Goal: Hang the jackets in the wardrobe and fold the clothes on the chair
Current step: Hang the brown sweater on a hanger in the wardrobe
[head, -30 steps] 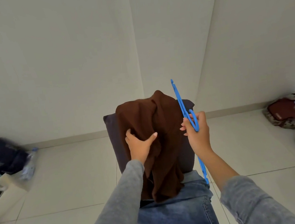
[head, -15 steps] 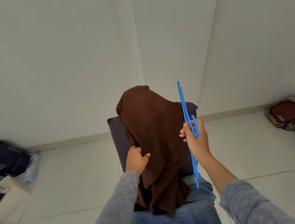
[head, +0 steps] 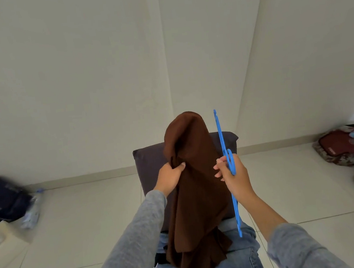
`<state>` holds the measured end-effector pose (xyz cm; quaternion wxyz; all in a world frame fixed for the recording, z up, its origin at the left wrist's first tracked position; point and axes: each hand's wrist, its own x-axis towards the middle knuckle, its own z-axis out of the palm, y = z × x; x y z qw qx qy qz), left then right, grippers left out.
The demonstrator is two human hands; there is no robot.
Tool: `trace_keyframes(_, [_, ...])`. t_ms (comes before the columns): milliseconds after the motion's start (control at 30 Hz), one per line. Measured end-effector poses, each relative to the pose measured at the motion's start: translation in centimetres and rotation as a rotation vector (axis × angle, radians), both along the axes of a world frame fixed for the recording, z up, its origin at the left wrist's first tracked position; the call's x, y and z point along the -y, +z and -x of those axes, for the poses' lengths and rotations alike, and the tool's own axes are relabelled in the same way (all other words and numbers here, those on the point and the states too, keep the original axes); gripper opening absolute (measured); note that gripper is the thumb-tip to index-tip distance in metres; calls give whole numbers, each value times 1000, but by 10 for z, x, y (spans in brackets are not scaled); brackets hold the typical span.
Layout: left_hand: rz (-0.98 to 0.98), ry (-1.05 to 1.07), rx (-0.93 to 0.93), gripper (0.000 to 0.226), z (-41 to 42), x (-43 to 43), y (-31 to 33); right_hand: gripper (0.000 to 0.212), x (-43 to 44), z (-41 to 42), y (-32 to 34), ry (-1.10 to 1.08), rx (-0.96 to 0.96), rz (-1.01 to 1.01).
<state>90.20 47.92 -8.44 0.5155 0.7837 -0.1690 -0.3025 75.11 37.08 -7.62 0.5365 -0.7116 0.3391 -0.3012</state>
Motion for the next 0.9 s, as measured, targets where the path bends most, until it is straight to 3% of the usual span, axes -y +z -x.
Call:
trace_keyframes(167, [164,86,-118,64,-4,5,51,20,-13,-3,26,14,-19,-39])
trace_keyframes(300, [380,276,-284,36,-5,5,103,31,-36,-9,57,77,-11,-9])
trace_keyframes(400, [494,203,-353,12,1,-2,145,51,-50,-19,80,58,-12,99])
trace_keyframes(467, [548,143,-344,8,6,-12,170,56,-55,-28,95,20,-15,160])
trace_keyframes(667, [595,42,-49,18,18,-36,220,19,-67,-58,138,-80,18,261])
trace_keyframes(800, [653,52,163,28,14,-52,234,8,-74,-62,170,-1,77,244])
trace_keyframes(900, [793,-162,197,25,3,-69,237,14,-67,-63,186,-12,188,122])
